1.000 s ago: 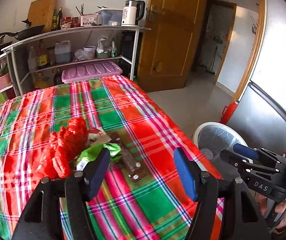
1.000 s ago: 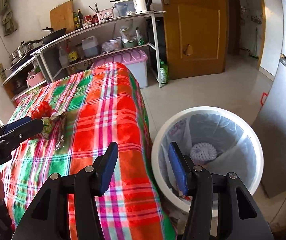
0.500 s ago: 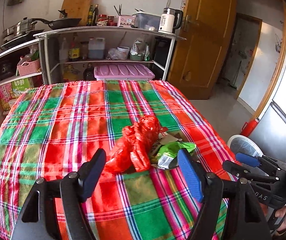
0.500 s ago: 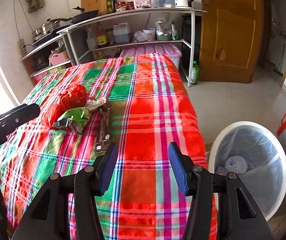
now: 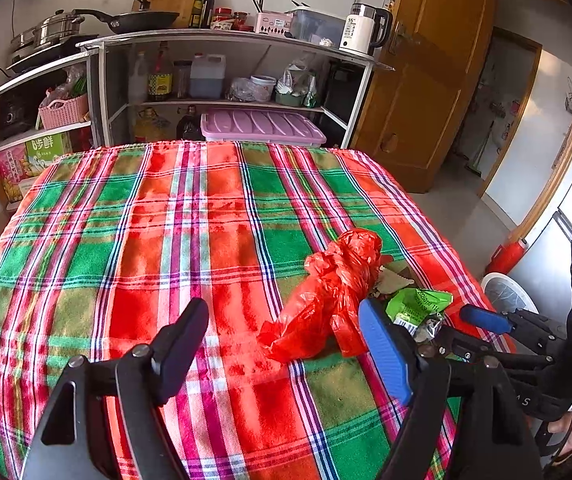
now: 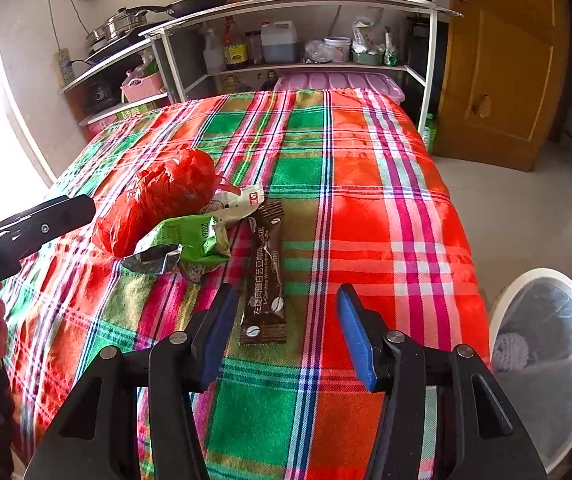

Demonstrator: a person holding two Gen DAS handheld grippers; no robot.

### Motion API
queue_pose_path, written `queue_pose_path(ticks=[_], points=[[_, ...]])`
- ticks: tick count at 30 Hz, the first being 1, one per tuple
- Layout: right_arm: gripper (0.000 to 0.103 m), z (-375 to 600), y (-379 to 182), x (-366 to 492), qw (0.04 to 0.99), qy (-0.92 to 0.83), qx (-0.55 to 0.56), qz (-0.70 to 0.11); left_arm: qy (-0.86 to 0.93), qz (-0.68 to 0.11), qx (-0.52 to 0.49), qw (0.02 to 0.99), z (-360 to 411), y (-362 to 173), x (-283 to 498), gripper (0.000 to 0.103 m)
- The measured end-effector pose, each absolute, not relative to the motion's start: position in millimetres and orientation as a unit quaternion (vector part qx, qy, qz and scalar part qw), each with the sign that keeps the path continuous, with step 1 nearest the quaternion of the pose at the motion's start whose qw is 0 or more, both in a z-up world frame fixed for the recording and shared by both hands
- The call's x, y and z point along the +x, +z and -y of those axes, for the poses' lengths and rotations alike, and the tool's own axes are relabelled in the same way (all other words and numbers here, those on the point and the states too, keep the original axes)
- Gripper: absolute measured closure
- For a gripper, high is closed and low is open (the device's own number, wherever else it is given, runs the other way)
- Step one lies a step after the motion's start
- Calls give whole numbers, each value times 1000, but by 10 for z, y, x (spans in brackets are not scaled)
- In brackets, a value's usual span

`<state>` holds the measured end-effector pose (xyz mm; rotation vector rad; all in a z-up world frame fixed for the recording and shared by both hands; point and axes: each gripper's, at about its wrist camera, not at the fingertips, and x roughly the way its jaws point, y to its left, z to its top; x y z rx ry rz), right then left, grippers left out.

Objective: Collect trash
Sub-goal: 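Move both tools back over the table toward the red bag and brown wrapper, then grasp the brown wrapper with the right gripper while the left gripper grasps the red plastic bag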

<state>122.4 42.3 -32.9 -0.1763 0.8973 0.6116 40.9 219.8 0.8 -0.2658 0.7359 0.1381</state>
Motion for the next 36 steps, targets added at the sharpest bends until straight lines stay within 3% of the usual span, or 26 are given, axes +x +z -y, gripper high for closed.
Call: queue_pose_path(ticks=[22, 27, 32, 36], points=[[50, -630, -470, 1390, 852, 277, -143, -420, 12, -397, -105, 912, -2079, -140, 905, 19], [62, -615, -467, 1409, 856, 270, -141, -417, 17, -399, -108, 910, -2082, -174, 953, 20], [76, -570, -461, 1433, 860, 262, -135, -417, 17, -398, -112, 910, -2084, -192, 959, 32], [78, -544, -459, 1446, 861, 262, -128, -416, 12, -399, -108, 911, -2072, -191, 973, 49]])
